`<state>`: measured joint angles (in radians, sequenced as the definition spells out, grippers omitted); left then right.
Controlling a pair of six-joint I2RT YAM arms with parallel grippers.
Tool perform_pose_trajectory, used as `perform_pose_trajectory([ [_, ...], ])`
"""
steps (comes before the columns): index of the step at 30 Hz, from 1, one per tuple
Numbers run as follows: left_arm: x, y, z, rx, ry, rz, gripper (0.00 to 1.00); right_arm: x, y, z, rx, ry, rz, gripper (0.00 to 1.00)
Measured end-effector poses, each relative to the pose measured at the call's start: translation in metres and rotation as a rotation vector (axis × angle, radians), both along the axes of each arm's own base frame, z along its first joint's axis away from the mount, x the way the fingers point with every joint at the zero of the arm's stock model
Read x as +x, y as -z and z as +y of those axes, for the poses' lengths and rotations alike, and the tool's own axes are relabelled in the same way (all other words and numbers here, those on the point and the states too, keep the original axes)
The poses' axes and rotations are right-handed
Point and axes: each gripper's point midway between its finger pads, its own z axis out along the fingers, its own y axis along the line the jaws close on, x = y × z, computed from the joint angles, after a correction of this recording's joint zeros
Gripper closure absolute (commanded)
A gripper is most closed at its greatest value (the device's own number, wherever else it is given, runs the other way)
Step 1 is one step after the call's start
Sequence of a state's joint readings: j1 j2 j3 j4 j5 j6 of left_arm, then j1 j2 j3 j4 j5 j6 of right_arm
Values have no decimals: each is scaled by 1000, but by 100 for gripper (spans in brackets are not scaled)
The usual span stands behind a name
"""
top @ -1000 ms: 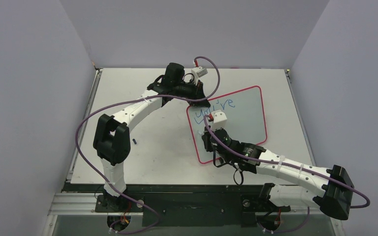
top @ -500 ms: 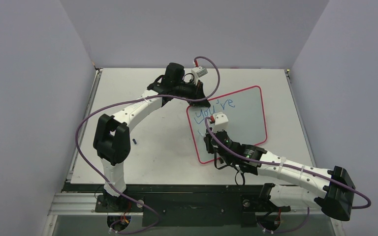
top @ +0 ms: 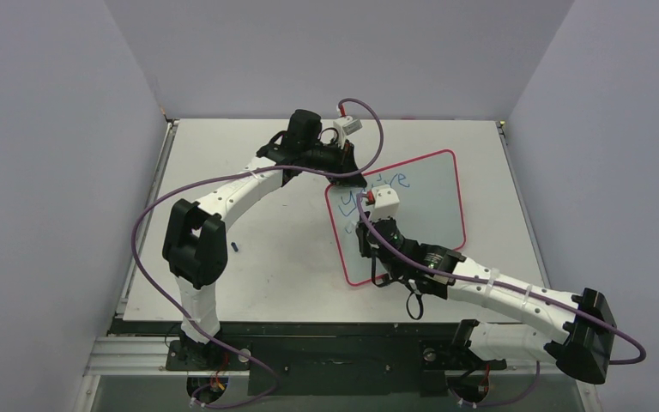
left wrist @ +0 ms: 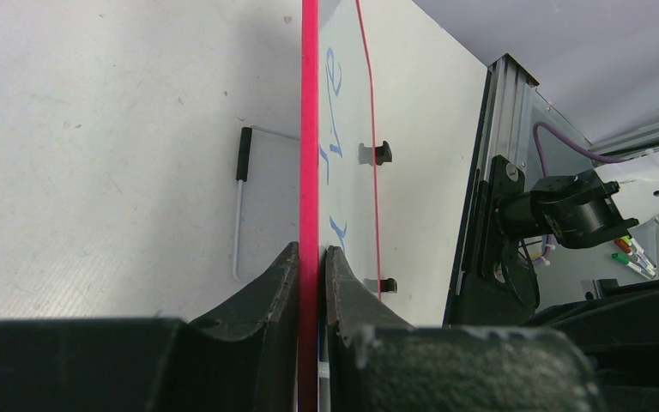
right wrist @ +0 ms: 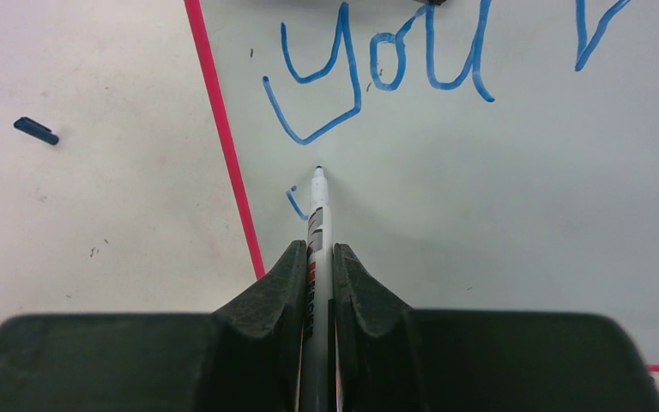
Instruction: Write a sentence on the whiteboard
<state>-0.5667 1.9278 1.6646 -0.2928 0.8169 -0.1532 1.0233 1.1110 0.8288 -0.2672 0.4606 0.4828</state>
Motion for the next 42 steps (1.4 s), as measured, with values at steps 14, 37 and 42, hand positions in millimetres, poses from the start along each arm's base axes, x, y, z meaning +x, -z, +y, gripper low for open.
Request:
perform_pose_trajectory([
  [14, 0, 0, 0, -1, 1, -1, 100, -2, 12, -6, -17, 10, 24, 100],
  [37, 1, 0, 0, 0, -1, 0, 100, -6, 22, -18, -19, 39, 52, 100],
  [42, 1, 1, 0, 1, -2, 0, 100, 10, 8, -26, -10, 79, 30, 100],
])
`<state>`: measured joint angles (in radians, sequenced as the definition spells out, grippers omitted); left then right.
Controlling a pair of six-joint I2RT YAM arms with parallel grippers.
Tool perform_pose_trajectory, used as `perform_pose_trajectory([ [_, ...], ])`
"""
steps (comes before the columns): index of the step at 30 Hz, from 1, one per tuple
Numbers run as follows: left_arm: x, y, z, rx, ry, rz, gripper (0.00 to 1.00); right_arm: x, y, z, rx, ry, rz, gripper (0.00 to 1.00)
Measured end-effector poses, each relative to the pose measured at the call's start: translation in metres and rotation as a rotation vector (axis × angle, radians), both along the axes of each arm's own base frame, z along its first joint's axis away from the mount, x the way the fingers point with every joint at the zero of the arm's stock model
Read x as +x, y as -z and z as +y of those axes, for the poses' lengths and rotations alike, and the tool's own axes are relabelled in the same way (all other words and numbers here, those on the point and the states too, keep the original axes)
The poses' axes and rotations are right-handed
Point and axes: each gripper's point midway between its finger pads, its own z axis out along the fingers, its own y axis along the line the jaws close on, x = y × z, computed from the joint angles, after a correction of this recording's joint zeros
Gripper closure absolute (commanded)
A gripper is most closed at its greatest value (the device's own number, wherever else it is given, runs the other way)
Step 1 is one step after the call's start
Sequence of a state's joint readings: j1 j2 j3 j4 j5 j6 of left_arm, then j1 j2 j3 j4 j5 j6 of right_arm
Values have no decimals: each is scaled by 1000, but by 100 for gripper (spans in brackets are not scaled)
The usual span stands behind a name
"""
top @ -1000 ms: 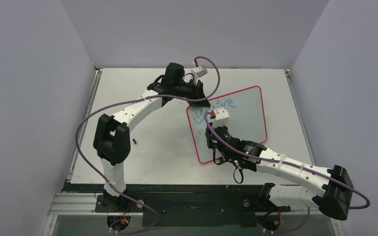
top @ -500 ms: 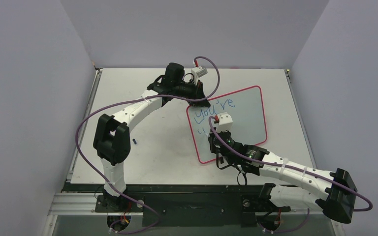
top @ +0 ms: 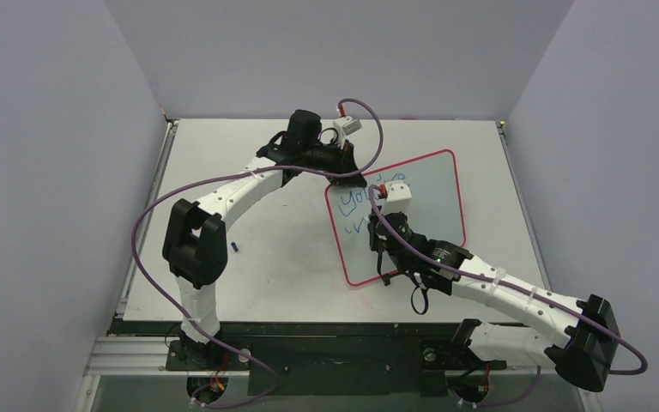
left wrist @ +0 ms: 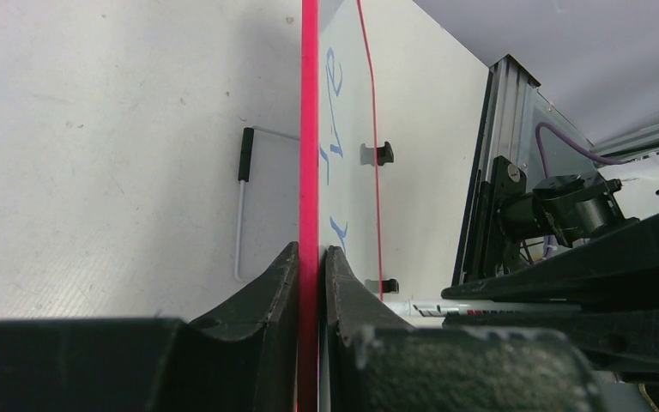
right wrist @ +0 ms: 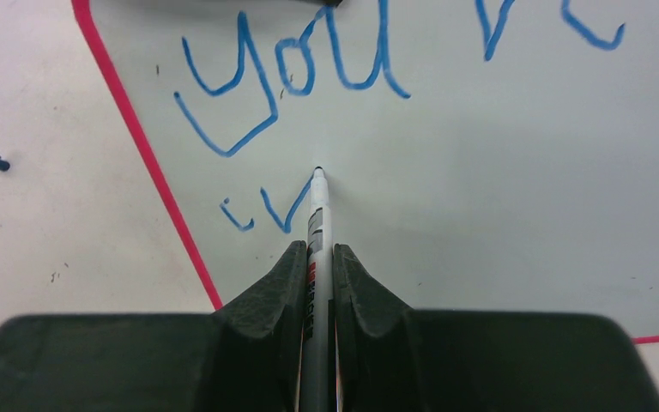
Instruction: Write a sentence on the whiteboard
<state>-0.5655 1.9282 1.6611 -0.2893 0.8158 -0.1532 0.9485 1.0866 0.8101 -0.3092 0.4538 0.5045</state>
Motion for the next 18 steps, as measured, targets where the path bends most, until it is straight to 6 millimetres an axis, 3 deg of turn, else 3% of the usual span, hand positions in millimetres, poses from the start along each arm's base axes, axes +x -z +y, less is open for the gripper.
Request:
perform_pose_trajectory([
  [6, 0, 0, 0, -1, 0, -1, 100, 11, -10, -6, -1, 21, -17, 100],
  [13, 0, 0, 0, -2, 2, -1, 100, 7, -9, -4, 2, -5, -7, 100],
  [18, 0, 0, 0, -2, 2, 0, 100, 2, -20, -5, 39, -23, -20, 100],
])
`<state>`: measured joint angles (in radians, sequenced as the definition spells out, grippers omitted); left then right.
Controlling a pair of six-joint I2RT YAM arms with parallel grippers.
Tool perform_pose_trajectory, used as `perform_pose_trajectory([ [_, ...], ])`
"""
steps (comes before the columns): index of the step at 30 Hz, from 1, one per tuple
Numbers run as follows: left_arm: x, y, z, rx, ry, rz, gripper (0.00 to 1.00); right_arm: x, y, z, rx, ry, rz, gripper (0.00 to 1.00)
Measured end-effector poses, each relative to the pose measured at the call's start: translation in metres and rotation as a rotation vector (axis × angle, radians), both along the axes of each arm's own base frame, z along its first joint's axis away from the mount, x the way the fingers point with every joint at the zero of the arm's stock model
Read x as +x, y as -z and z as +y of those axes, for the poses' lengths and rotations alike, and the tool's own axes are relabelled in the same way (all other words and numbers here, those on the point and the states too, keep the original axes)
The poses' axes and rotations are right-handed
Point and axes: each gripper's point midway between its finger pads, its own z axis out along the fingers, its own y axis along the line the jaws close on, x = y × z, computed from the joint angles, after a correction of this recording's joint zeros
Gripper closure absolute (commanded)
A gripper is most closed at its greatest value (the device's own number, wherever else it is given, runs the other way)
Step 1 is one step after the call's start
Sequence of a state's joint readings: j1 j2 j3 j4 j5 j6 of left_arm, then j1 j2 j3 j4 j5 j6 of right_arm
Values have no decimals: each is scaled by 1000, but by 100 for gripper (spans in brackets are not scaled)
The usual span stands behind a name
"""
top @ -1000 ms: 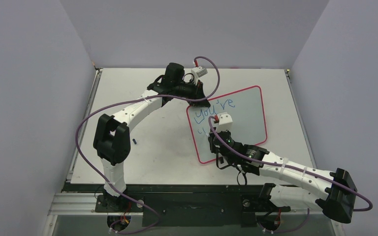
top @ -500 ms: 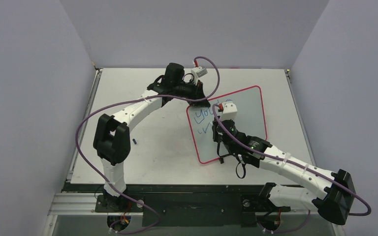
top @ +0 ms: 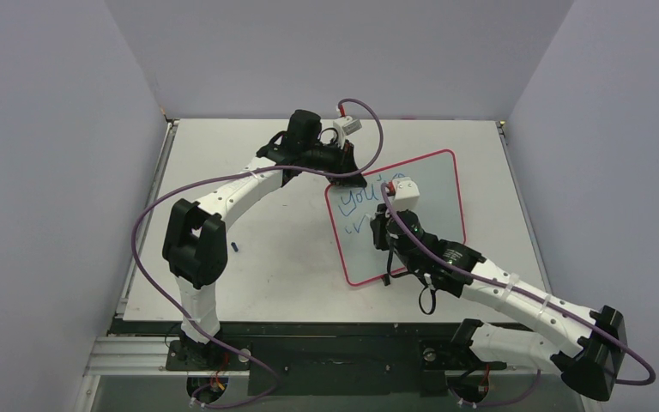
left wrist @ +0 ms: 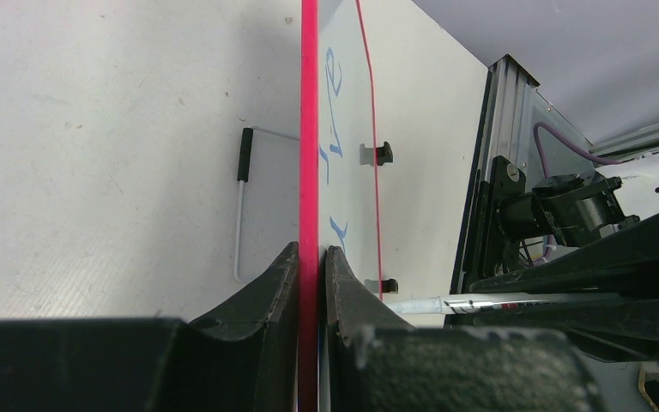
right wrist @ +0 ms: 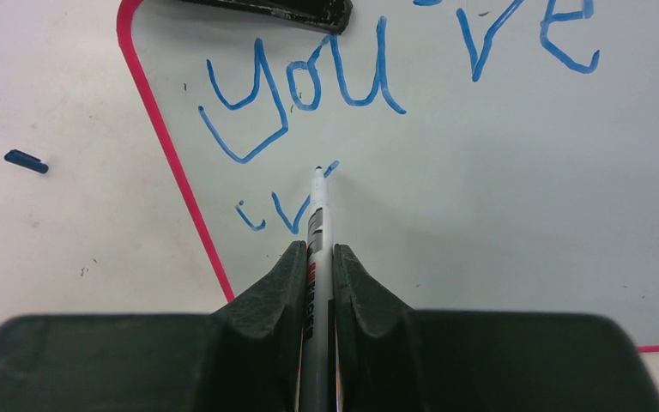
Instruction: Write a sentence on the whiteboard
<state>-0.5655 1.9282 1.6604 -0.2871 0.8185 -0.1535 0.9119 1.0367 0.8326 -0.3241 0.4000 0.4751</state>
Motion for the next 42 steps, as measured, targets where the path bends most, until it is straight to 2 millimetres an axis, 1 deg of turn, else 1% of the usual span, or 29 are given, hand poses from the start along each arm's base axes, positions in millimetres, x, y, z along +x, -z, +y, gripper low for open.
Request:
perform_pose_trajectory([
  [2, 0, 0, 0, 0, 0, 0, 100, -2, -4, -2, 14, -2, -9, 100],
  [5, 0, 0, 0, 0, 0, 0, 100, -5, -4, -5, 21, 0, -13, 100],
  [10, 0, 0, 0, -1, 1, 0, 100, -7, 6, -8, 5, 8, 4, 100],
  [16, 0, 0, 0, -1, 1, -1, 100, -4, 10, -15, -6, 33, 12, 100],
  [33, 0, 0, 0, -2, 3, 0, 100, 2, 23, -15, -43, 43, 36, 100],
  [42, 0, 0, 0, -1, 0, -1, 100, 4, 22, -16, -38, 50, 31, 100],
])
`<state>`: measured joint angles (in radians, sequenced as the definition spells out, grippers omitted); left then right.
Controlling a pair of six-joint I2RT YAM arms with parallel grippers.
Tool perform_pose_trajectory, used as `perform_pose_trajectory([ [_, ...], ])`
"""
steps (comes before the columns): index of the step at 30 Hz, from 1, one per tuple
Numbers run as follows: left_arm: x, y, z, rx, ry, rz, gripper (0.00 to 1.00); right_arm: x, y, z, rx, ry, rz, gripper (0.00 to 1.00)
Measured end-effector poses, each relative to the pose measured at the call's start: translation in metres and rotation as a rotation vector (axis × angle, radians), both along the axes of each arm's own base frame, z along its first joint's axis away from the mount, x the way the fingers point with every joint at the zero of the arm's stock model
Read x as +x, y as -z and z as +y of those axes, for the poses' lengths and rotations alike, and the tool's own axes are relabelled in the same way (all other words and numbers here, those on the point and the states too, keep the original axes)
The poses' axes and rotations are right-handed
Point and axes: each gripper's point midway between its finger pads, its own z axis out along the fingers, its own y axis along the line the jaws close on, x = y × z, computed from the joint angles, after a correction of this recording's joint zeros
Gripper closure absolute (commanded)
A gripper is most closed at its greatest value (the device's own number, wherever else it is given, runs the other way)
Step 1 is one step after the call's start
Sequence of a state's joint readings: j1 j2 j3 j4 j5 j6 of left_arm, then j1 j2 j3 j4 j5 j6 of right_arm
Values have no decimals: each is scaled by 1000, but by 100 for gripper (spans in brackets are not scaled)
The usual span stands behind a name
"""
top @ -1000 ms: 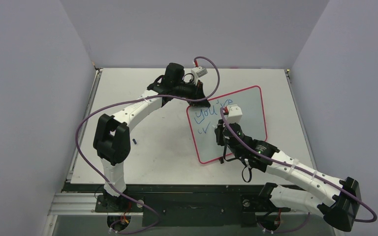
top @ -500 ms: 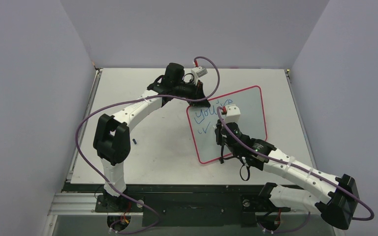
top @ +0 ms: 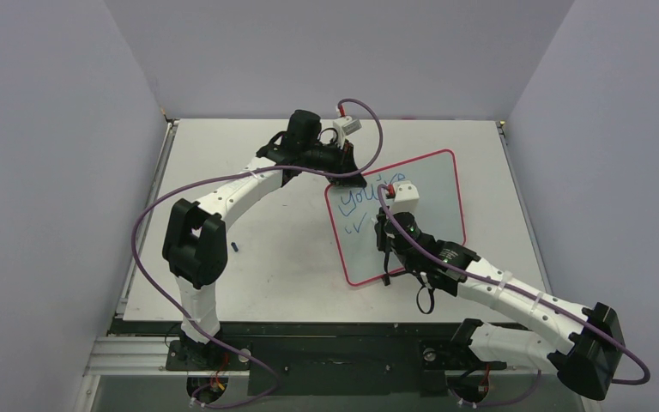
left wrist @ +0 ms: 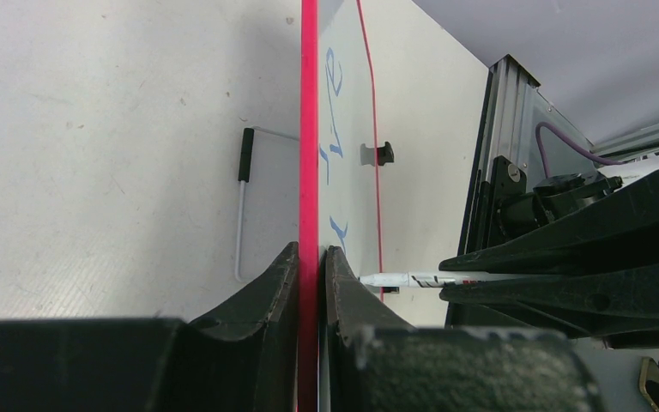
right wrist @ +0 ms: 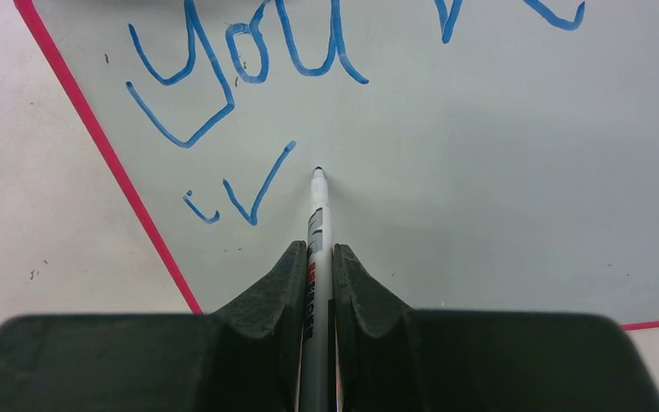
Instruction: Write a sentence on the whiteboard
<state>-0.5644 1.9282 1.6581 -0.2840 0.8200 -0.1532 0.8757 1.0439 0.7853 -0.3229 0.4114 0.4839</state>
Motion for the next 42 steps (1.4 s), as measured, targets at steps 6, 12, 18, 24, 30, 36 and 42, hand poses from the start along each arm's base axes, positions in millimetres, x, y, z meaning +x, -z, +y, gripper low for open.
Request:
perform_pose_trajectory([
  [6, 1, 1, 1, 2, -6, 0, 100, 2, 0, 1, -2, 3, 2, 100],
  [12, 2, 2, 2, 4, -9, 1, 100, 3, 0, 2, -3, 4, 3, 100],
  [18, 2, 2, 2, 4, -8, 1, 100, 3, 1, 2, 4, 6, 6, 100],
  [24, 2, 2, 2, 4, -8, 2, 100, -2, 7, -1, 21, 11, 16, 100],
  [30, 2, 2, 2, 4, -8, 2, 100, -6, 12, -2, 30, 9, 22, 100],
  [36, 2, 2, 2, 4, -8, 2, 100, -9, 14, -1, 31, 8, 29, 100],
  [42, 1, 1, 2, 1, -4, 2, 100, -14, 17, -4, 7, 3, 49, 100],
])
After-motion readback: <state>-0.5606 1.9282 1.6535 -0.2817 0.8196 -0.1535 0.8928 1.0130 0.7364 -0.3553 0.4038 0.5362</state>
